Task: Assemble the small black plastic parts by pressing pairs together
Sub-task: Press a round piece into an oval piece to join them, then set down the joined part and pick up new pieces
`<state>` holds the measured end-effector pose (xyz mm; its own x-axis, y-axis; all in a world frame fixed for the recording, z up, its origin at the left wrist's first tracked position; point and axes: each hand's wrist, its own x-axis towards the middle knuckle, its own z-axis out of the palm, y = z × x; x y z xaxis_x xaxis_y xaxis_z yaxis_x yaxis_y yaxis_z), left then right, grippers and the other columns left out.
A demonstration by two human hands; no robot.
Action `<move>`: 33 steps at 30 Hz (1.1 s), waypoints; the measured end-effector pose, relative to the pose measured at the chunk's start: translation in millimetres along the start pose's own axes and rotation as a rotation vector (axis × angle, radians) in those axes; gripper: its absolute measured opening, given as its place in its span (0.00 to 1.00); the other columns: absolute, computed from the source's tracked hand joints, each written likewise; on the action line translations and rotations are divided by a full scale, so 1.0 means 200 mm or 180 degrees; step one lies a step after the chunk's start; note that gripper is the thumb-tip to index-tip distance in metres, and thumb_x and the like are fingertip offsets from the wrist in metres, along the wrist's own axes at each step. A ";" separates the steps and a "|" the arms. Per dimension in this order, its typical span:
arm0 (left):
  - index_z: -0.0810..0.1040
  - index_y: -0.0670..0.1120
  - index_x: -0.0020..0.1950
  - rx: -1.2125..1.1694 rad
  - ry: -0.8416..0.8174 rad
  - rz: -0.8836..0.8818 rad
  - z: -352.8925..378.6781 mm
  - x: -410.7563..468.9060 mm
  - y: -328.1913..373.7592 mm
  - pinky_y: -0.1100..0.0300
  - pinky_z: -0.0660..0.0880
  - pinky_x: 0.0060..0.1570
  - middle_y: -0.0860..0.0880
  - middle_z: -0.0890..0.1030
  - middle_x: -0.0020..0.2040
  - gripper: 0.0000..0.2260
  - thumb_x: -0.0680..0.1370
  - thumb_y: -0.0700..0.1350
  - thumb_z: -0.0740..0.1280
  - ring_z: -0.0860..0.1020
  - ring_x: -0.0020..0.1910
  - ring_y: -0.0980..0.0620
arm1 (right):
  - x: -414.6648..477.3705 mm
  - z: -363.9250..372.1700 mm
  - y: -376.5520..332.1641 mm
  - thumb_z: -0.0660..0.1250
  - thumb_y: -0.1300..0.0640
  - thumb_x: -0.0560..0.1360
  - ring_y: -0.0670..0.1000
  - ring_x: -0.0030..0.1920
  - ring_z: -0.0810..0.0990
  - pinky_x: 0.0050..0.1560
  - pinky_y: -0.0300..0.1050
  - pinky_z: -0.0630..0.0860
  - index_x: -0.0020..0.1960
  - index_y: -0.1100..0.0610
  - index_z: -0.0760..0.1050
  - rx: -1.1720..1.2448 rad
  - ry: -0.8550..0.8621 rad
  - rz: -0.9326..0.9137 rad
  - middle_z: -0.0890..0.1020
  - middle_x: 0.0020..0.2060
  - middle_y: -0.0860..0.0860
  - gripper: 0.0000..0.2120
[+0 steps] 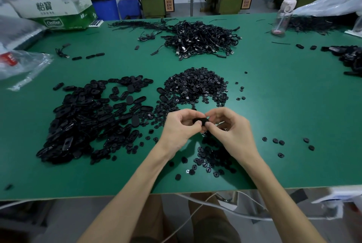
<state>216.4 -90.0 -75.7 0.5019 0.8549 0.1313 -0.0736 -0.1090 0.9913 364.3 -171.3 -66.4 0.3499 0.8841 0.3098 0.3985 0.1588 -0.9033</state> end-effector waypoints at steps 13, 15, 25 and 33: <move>0.85 0.40 0.59 0.0036 -0.0189 0.0051 -0.01 0.02 -0.01 0.54 0.83 0.54 0.44 0.88 0.51 0.10 0.78 0.33 0.72 0.87 0.50 0.45 | 0.01 -0.01 0.02 0.71 0.69 0.76 0.55 0.48 0.84 0.52 0.56 0.81 0.47 0.52 0.85 -0.0078 0.0014 -0.0183 0.83 0.46 0.52 0.13; 0.83 0.39 0.61 0.0166 -0.0138 0.0096 -0.01 0.01 0.02 0.51 0.83 0.54 0.44 0.87 0.53 0.10 0.80 0.35 0.71 0.87 0.52 0.46 | 0.01 -0.02 0.02 0.71 0.69 0.76 0.53 0.47 0.84 0.50 0.49 0.81 0.46 0.50 0.84 0.0072 0.0219 -0.0114 0.84 0.46 0.51 0.13; 0.77 0.36 0.60 0.4059 0.1764 -0.0572 -0.81 0.10 0.21 0.48 0.79 0.51 0.37 0.79 0.58 0.08 0.84 0.38 0.62 0.79 0.52 0.40 | 0.07 -0.07 0.15 0.68 0.61 0.80 0.52 0.45 0.84 0.52 0.51 0.83 0.54 0.51 0.82 0.0548 0.2000 0.0714 0.84 0.52 0.55 0.07; 0.73 0.37 0.44 0.4800 0.1485 -0.1196 -0.97 0.05 0.18 0.42 0.73 0.54 0.32 0.79 0.54 0.13 0.84 0.45 0.67 0.75 0.57 0.32 | 0.06 -0.08 0.14 0.66 0.64 0.78 0.47 0.56 0.83 0.62 0.48 0.80 0.61 0.54 0.81 0.0180 0.1733 0.0998 0.77 0.64 0.54 0.14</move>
<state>50.7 13.4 -41.1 -0.0162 0.9874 0.1575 0.9940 -0.0012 0.1092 392.9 -163.7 -82.4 0.8303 0.5441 0.1208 0.1667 -0.0356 -0.9854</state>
